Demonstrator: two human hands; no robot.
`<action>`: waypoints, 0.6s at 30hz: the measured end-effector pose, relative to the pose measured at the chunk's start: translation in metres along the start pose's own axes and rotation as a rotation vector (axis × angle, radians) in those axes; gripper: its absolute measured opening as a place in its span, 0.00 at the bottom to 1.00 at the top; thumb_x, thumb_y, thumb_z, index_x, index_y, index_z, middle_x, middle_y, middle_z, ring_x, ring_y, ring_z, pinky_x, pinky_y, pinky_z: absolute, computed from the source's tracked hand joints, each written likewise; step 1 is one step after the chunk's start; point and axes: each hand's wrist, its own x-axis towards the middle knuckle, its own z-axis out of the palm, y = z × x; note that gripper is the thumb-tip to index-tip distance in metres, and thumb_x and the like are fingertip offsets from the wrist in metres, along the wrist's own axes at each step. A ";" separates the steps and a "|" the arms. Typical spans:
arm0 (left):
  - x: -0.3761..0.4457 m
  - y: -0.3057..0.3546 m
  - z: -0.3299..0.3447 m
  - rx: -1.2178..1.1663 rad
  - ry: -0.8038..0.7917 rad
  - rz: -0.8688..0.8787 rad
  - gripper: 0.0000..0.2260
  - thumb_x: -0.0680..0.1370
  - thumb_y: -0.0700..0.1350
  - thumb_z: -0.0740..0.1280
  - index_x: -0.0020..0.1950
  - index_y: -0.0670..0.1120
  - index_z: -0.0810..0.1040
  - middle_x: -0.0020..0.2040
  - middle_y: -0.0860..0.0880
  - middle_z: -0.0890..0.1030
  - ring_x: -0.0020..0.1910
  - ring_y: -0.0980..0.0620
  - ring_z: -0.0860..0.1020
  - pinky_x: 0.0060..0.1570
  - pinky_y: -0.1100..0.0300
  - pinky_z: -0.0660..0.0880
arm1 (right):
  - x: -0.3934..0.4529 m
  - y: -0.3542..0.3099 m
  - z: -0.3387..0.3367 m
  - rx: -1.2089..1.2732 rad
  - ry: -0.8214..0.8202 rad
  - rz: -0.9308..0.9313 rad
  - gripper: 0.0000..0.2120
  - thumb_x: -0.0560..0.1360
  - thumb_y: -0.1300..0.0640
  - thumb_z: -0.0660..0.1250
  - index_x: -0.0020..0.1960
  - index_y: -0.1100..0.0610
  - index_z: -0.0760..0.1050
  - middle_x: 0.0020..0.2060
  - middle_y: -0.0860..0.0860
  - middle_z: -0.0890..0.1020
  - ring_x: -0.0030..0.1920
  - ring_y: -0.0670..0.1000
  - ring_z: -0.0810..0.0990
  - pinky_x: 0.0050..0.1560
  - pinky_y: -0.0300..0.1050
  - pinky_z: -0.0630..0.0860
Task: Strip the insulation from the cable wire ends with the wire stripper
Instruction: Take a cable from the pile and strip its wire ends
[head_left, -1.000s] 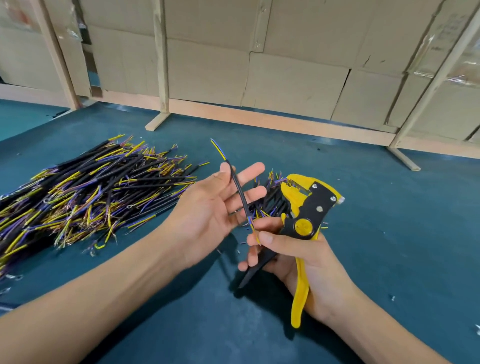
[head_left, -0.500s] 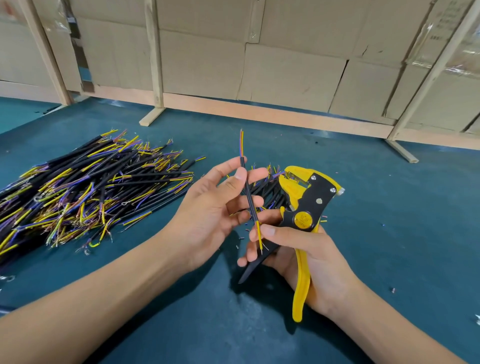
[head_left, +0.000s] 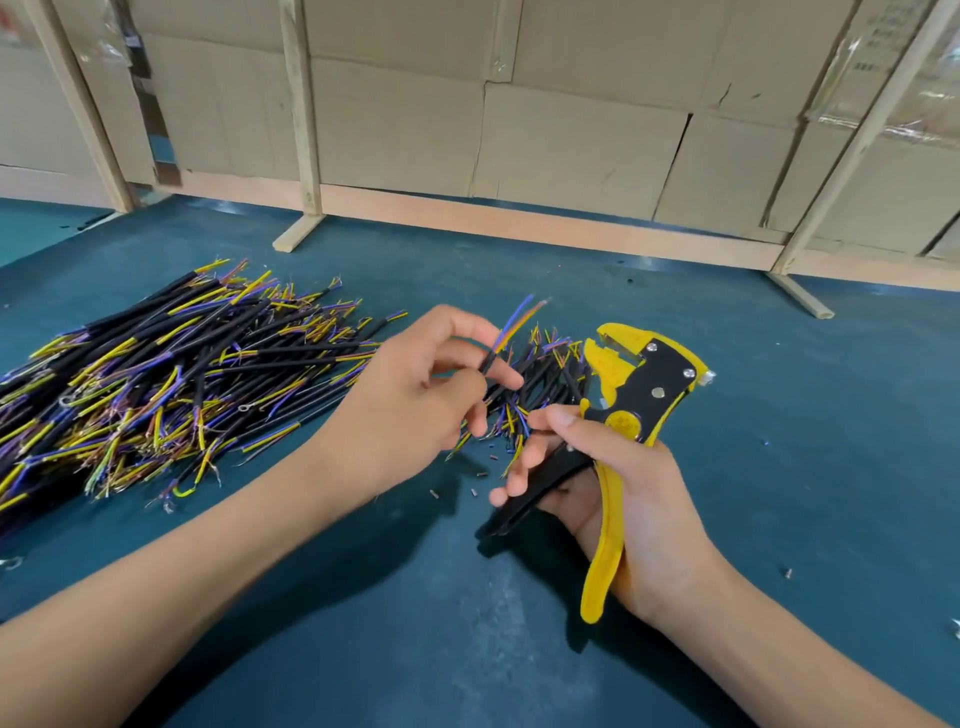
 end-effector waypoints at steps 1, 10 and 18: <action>-0.001 -0.001 0.002 0.005 -0.021 -0.004 0.13 0.79 0.28 0.58 0.55 0.44 0.73 0.47 0.46 0.85 0.29 0.49 0.74 0.25 0.62 0.64 | 0.000 -0.002 -0.001 -0.005 -0.002 -0.035 0.13 0.70 0.61 0.71 0.50 0.70 0.79 0.34 0.63 0.76 0.31 0.62 0.77 0.40 0.61 0.79; -0.009 -0.001 0.013 -0.034 -0.132 -0.111 0.14 0.78 0.28 0.56 0.50 0.45 0.72 0.42 0.45 0.84 0.26 0.51 0.71 0.24 0.63 0.60 | -0.001 -0.039 -0.008 0.169 -0.051 -0.018 0.14 0.74 0.56 0.71 0.53 0.66 0.82 0.36 0.56 0.78 0.34 0.58 0.78 0.43 0.58 0.79; -0.010 -0.001 0.015 0.001 -0.206 -0.222 0.08 0.80 0.31 0.59 0.53 0.42 0.74 0.41 0.45 0.85 0.26 0.50 0.68 0.22 0.65 0.59 | 0.004 -0.040 -0.013 -0.140 -0.057 0.009 0.14 0.68 0.66 0.73 0.53 0.67 0.83 0.38 0.61 0.80 0.32 0.59 0.78 0.40 0.58 0.80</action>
